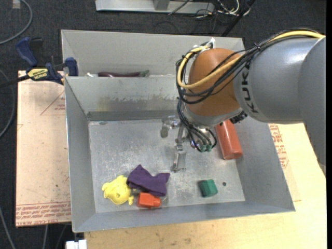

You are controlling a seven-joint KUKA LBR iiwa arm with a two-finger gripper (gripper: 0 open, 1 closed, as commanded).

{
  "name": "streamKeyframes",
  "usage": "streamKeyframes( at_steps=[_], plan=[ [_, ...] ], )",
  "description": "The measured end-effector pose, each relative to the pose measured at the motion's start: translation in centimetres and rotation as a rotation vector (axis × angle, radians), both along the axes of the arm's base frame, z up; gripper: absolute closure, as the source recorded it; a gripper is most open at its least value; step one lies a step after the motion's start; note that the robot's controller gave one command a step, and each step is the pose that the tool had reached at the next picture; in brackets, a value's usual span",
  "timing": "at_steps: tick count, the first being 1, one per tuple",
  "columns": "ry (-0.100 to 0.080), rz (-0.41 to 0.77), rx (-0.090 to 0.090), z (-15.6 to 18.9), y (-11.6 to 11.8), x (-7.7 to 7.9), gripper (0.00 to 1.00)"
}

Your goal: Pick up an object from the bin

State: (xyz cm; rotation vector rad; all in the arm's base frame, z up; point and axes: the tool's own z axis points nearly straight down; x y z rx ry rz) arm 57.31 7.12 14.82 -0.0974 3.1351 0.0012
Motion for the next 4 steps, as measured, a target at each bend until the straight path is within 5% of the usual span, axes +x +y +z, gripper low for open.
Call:
streamKeyframes(
  at_steps=[1, 2, 3, 4],
  plan=[
    [-0.001, 0.055, 0.002, -4.7, 1.0, -0.8, 0.00],
    [-0.003, 0.261, 0.001, -7.8, 4.1, -3.3, 1.00],
    [-0.003, 0.260, 0.001, -7.8, 4.1, -3.3, 1.00],
    [-0.003, 0.317, 0.001, 12.2, 3.2, -3.4, 1.00]
  ],
)
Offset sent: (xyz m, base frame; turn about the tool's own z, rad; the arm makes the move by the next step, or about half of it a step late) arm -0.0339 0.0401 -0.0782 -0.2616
